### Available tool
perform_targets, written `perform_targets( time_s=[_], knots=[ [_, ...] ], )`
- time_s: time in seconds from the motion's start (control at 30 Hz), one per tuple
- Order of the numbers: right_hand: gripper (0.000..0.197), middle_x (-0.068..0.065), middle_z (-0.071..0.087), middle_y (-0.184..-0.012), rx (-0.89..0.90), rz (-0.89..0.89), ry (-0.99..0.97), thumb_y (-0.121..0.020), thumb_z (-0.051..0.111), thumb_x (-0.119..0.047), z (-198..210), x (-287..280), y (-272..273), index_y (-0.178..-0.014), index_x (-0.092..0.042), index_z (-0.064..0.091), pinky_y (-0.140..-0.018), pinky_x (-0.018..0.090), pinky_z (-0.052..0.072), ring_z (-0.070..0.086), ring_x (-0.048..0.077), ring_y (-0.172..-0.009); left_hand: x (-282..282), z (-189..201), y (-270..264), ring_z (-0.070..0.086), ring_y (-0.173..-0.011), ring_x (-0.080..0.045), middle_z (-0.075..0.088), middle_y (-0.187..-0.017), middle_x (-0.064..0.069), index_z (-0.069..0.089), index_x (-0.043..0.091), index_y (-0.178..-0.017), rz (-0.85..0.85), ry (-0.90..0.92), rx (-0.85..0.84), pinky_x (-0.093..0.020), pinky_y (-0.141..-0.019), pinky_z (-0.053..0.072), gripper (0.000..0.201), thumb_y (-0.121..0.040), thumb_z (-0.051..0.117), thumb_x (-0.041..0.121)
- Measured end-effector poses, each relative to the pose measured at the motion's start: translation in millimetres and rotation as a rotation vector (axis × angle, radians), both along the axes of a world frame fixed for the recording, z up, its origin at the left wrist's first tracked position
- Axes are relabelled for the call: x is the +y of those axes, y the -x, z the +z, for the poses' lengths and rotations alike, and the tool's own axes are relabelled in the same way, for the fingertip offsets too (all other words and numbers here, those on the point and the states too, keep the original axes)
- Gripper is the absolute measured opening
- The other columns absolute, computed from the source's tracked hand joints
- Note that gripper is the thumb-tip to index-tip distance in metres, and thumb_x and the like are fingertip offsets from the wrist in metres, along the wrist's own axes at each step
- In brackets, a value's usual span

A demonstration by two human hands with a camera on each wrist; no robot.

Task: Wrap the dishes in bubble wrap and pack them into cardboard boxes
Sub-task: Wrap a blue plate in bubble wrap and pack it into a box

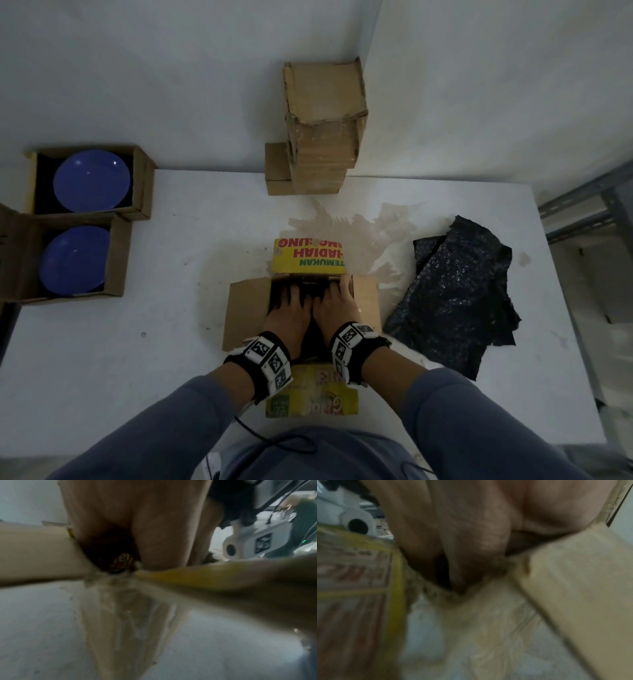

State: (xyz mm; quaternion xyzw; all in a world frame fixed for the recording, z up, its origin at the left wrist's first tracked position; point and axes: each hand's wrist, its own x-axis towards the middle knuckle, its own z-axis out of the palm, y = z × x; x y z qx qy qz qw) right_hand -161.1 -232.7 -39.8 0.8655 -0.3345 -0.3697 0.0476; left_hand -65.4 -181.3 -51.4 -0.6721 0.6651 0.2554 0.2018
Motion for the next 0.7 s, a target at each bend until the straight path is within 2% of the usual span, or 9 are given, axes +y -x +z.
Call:
perform_targets(
  time_s=[0.07,0.13,0.23,0.33,0.43,0.53,0.6,0.7],
  knots=[
    [0.032,0.007,0.060,-0.128,0.011,0.004,-0.004,-0.102,0.041,-0.027,3.2,-0.5,-1.0,-0.127,-0.015,0.056,-0.115,0.059,0.005,0.038,0.035,-0.132,7.1,0.0,4.0,0.019,-0.142,-0.041,0.006,-0.155,-0.024,0.015,0.010,-0.150,-0.008,0.075,-0.057,-0.043,-0.110,0.038,0.074,-0.093,0.057,0.030],
    [0.037,0.008,0.057,-0.130,0.021,0.020,-0.013,-0.100,0.044,-0.032,8.3,-0.2,-0.7,-0.132,-0.015,0.053,-0.116,0.058,0.004,0.038,0.035,-0.132,10.7,-0.7,2.4,0.025,-0.138,-0.036,0.011,-0.154,-0.019,0.019,0.012,-0.148,-0.043,0.107,-0.054,-0.039,-0.103,0.043,0.070,-0.092,0.058,0.028],
    [0.045,0.011,0.056,-0.127,-0.017,0.013,-0.021,-0.096,0.049,-0.039,14.7,2.7,0.1,-0.132,-0.014,0.052,-0.115,0.060,0.005,0.043,0.035,-0.127,8.0,-3.3,-5.9,0.024,-0.139,-0.034,0.011,-0.154,-0.017,0.012,0.013,-0.151,-0.099,0.063,-0.020,-0.039,-0.102,0.043,0.081,-0.089,0.060,0.035],
    [0.045,0.009,0.057,-0.125,-0.091,-0.009,-0.008,-0.097,0.045,-0.040,13.3,3.1,2.1,-0.133,-0.014,0.050,-0.115,0.059,0.008,0.046,0.033,-0.123,6.1,-4.9,-8.0,0.019,-0.142,-0.034,0.008,-0.157,-0.016,0.008,0.011,-0.153,-0.109,0.066,-0.030,-0.041,-0.105,0.039,0.086,-0.091,0.056,0.045],
    [0.055,0.006,0.052,-0.133,-0.079,0.015,0.010,-0.097,0.048,-0.038,8.0,0.4,8.4,-0.144,-0.013,0.037,-0.117,0.057,0.008,0.042,0.031,-0.129,7.1,-4.2,-4.9,0.012,-0.146,-0.034,0.002,-0.160,-0.016,0.003,0.010,-0.154,-0.077,0.072,-0.007,-0.044,-0.112,0.032,0.092,-0.090,0.058,0.046],
    [0.055,0.005,0.051,-0.133,-0.090,0.003,0.026,-0.096,0.050,-0.035,4.5,-1.6,8.4,-0.145,-0.012,0.037,-0.117,0.057,0.005,0.040,0.032,-0.131,6.2,-3.9,-3.3,0.010,-0.147,-0.035,0.000,-0.159,-0.019,0.002,0.009,-0.154,-0.058,0.099,0.012,-0.046,-0.117,0.024,0.094,-0.089,0.060,0.045],
    [0.051,0.005,0.052,-0.131,-0.107,-0.027,0.017,-0.097,0.048,-0.032,2.5,-2.1,4.7,-0.144,-0.012,0.039,-0.117,0.058,0.004,0.040,0.032,-0.130,5.0,-2.3,-3.5,0.013,-0.145,-0.035,0.000,-0.158,-0.020,0.003,0.009,-0.154,-0.040,0.088,0.044,-0.046,-0.116,0.027,0.095,-0.088,0.063,0.041],
    [0.053,0.005,0.049,-0.134,-0.077,-0.030,0.022,-0.099,0.045,-0.032,-0.2,-0.8,4.7,-0.147,-0.013,0.035,-0.117,0.059,0.001,0.038,0.032,-0.132,2.2,-0.5,-6.6,0.020,-0.142,-0.035,0.001,-0.156,-0.019,0.009,0.010,-0.153,-0.008,0.081,0.139,-0.043,-0.109,0.039,0.096,-0.083,0.068,0.038]
  ],
)
